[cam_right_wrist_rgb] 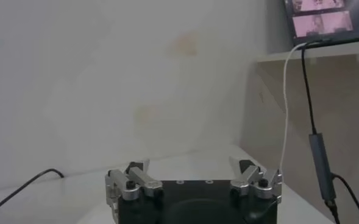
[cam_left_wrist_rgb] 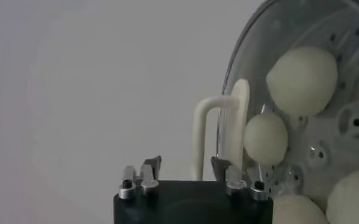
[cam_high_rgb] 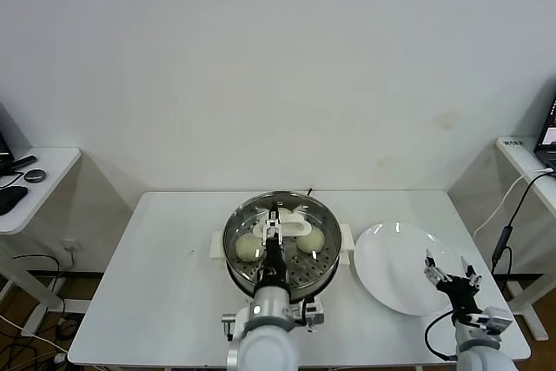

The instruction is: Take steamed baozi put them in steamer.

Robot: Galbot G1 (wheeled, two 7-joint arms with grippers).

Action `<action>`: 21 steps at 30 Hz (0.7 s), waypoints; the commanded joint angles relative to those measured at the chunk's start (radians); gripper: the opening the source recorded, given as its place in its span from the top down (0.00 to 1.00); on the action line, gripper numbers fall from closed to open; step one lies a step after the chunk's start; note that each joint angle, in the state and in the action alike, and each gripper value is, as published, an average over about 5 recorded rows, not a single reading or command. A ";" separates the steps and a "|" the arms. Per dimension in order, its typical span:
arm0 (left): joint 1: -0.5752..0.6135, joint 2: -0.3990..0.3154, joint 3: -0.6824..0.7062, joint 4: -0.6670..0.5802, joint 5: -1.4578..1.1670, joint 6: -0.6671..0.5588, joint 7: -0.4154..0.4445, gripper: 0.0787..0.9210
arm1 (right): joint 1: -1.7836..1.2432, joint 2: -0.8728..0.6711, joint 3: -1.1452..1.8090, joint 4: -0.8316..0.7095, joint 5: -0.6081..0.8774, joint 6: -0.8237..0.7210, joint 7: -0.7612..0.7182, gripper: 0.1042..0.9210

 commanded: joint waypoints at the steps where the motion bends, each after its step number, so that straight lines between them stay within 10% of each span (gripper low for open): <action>1: 0.104 0.067 -0.014 -0.281 -0.047 0.004 0.022 0.15 | -0.008 -0.004 -0.003 0.000 -0.012 -0.043 0.001 0.12; 10: 0.234 0.160 -0.328 -0.387 -0.417 -0.108 -0.169 0.12 | -0.061 0.004 -0.057 0.092 -0.095 -0.036 -0.031 0.12; 17: 0.345 0.147 -0.802 -0.218 -1.309 -0.617 -0.387 0.12 | -0.099 0.009 -0.116 0.111 -0.138 0.040 -0.021 0.12; 21: 0.443 0.136 -0.896 -0.135 -1.554 -0.702 -0.420 0.12 | -0.118 0.013 -0.129 0.098 -0.149 0.060 -0.022 0.12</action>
